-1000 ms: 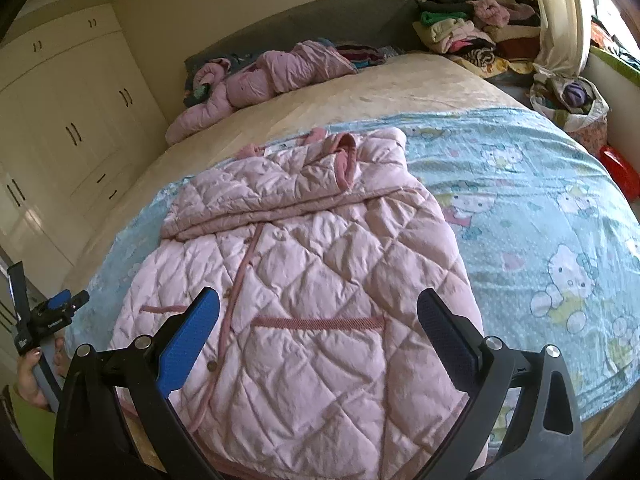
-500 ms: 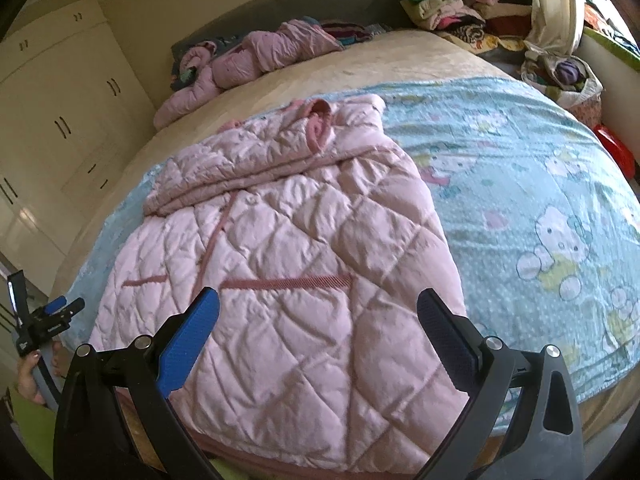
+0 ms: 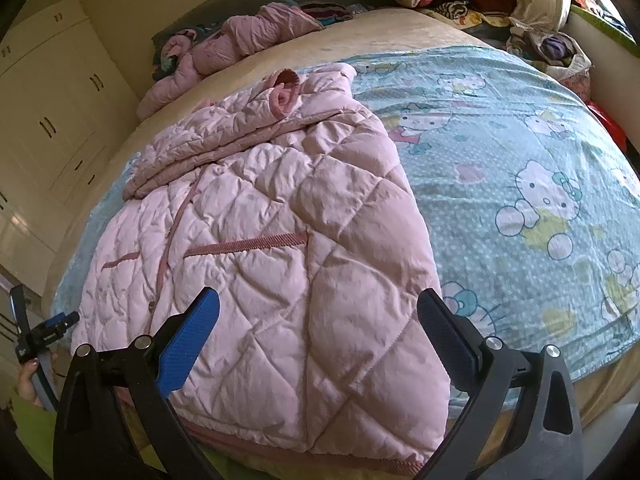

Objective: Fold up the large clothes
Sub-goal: 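Grasp the ribbed jacket hem with the left gripper while the right gripper grasps it too, then lift the hem with both grippers and fold it toward the collar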

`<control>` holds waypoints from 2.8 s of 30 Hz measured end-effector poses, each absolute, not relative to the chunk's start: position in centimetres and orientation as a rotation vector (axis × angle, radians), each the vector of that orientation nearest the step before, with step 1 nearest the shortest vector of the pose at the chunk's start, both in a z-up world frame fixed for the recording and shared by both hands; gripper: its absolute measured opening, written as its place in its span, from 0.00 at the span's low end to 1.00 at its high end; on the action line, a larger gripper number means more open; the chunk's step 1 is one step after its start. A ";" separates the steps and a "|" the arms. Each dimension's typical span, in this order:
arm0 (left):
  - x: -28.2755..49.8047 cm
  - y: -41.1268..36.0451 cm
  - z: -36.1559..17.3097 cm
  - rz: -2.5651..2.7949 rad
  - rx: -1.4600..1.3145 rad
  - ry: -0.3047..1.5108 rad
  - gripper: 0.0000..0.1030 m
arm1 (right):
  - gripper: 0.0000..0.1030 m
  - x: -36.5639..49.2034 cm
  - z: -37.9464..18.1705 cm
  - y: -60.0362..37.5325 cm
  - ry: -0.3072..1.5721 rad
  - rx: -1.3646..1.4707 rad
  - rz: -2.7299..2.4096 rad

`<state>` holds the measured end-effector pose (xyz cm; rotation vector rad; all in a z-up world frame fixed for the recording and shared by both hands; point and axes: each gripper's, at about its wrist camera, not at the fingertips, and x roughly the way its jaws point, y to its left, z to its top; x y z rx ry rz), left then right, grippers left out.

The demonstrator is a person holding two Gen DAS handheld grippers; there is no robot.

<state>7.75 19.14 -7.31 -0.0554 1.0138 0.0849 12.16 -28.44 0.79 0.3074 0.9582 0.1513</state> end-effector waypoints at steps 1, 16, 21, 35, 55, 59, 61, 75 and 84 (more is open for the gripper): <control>7.5 19.3 -7.6 0.077 -0.070 1.020 0.91 | 0.96 12.2 0.8 -28.5 0.958 0.308 0.152; 6.8 19.0 -11.0 -0.105 -0.256 1.096 0.84 | 0.96 10.7 0.2 -28.9 0.982 0.301 0.162; 6.7 17.7 -10.9 -0.127 -0.241 1.094 0.54 | 0.96 10.1 -0.3 -29.6 1.000 0.299 0.156; 6.5 16.3 -5.8 -0.140 -0.218 0.927 0.13 | 0.96 8.2 -3.9 -30.6 1.123 0.319 0.205; 6.5 17.2 -9.8 -0.088 -0.221 1.044 0.58 | 0.25 5.6 -3.4 -32.3 1.072 0.424 0.367; 6.4 17.0 -10.5 -0.098 -0.224 1.066 0.62 | 0.24 5.8 -2.3 -32.3 1.029 0.444 0.406; 6.3 16.9 -10.7 -0.108 -0.228 1.074 0.62 | 0.26 6.0 -2.6 -32.2 1.041 0.445 0.414; 5.4 14.4 -4.9 -0.119 -0.099 0.901 0.10 | 0.15 6.2 0.8 -31.2 0.905 0.386 0.466; 7.2 14.3 0.4 -0.109 -0.091 0.749 0.10 | 0.14 9.0 6.7 -30.9 0.711 0.360 0.491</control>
